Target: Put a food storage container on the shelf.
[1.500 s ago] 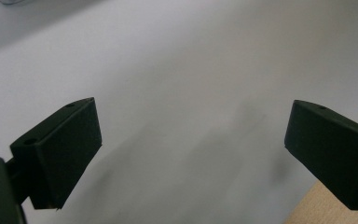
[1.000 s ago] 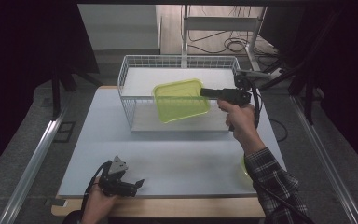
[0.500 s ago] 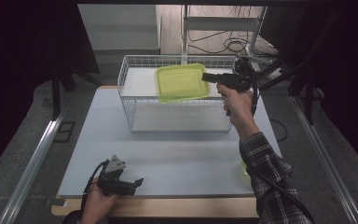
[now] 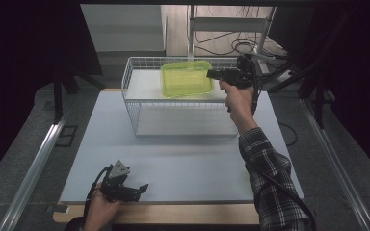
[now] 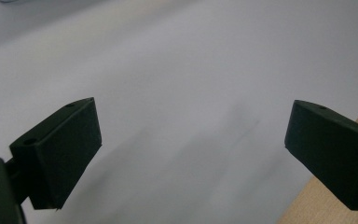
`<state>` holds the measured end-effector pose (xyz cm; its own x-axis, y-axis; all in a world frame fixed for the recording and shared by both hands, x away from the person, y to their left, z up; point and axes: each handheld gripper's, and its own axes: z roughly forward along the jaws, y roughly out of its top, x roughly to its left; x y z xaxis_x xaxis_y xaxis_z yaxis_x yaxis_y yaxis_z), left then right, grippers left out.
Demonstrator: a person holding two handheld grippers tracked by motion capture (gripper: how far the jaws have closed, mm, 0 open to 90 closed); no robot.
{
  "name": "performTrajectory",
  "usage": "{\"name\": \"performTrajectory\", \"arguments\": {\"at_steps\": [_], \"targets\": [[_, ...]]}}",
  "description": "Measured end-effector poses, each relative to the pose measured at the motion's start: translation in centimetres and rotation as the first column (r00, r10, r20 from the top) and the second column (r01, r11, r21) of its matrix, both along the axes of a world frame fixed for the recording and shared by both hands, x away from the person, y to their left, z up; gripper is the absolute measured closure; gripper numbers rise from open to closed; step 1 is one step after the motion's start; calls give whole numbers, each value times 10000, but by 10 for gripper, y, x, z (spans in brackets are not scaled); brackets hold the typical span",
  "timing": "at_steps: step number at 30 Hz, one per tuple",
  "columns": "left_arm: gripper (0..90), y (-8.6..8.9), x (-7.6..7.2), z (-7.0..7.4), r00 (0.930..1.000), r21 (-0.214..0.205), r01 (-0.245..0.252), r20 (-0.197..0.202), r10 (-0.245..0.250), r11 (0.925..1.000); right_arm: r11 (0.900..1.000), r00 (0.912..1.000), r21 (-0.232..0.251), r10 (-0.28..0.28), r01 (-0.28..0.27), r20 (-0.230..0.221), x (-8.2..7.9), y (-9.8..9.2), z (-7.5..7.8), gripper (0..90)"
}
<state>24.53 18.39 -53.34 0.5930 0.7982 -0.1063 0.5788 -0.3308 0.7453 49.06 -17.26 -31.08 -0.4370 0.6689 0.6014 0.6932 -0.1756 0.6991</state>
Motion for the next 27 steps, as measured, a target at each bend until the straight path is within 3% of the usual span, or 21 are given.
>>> {"name": "performTrajectory", "arguments": {"at_steps": [14, 21, 25, 27], "targets": [[34, -1, 0, 0, 10000, 38, 49, -16, -49, 10000, 9983, 9985, -223, -542, 539, -118, 11, 1, -6, 780], [34, -1, 0, -1, 10000, 83, 75, -56, -74, 9999, 9944, 9978, -831, -657, 653, -24, 16, 2, -9, 745], [34, -1, 0, -1, 9999, 102, 88, -59, -88, 9999, 9857, 9972, -1513, -720, 742, 202, 19, 6, -7, 718], [34, -1, 0, -1, 9999, 110, 95, -65, -94, 9999, 9848, 9975, -1588, -679, 700, 188, 20, 7, -8, 703]]}}
